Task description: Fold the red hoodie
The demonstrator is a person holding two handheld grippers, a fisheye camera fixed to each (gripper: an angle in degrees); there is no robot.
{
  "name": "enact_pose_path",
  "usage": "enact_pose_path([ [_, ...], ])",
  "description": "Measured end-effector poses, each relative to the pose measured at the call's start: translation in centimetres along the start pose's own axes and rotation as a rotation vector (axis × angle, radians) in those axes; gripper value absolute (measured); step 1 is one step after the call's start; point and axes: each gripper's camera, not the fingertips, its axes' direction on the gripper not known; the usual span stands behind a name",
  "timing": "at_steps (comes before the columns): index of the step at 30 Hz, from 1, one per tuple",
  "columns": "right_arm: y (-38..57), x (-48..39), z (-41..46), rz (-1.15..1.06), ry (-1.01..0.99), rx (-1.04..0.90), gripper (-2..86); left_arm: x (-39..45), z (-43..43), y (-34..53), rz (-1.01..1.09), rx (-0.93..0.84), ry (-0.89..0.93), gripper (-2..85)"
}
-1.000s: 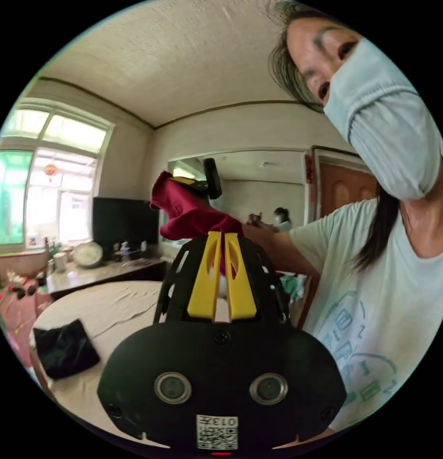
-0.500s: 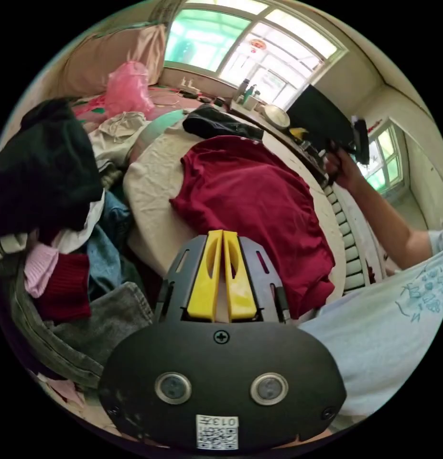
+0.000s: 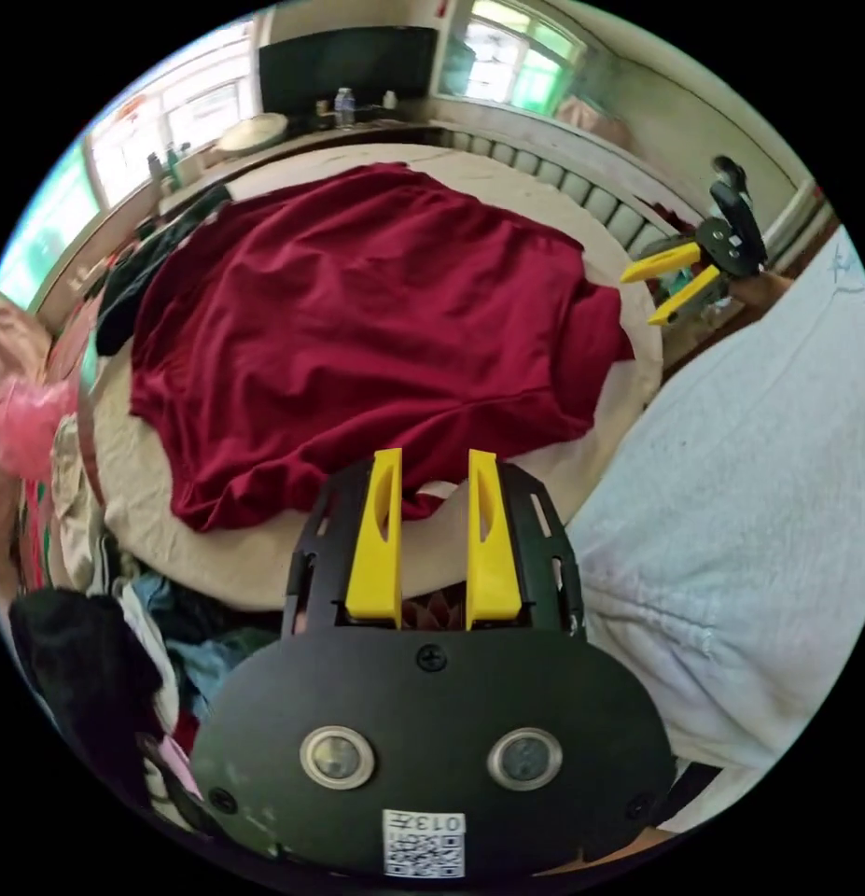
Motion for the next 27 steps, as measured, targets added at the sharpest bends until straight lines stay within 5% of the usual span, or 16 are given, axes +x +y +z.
enact_pose_path([
  [4,-1.2,0.8,2.4,0.009,0.144,-0.001,12.7,2.5,2.9,-3.2,0.201,-0.087,-0.108,12.9],
  [10,-2.8,5.7,2.7,0.083,-0.004,-0.089,2.4,0.5,4.8,-8.2,0.19,-0.186,0.005,3.7],
  [17,0.3,9.8,-13.4,-0.02,-0.482,0.092,1.8,0.3,-1.4,-11.9,0.301,-0.152,0.194,1.3],
  [21,-0.8,13.7,-19.4,-0.065,-0.449,0.311,2.7,-1.5,-2.4,-13.4,0.306,-0.155,0.323,1.2],
  [27,-8.0,25.5,-12.0,0.371,-0.22,0.345,7.9,-10.3,5.0,-14.7,-0.219,-0.273,0.345,2.7],
])
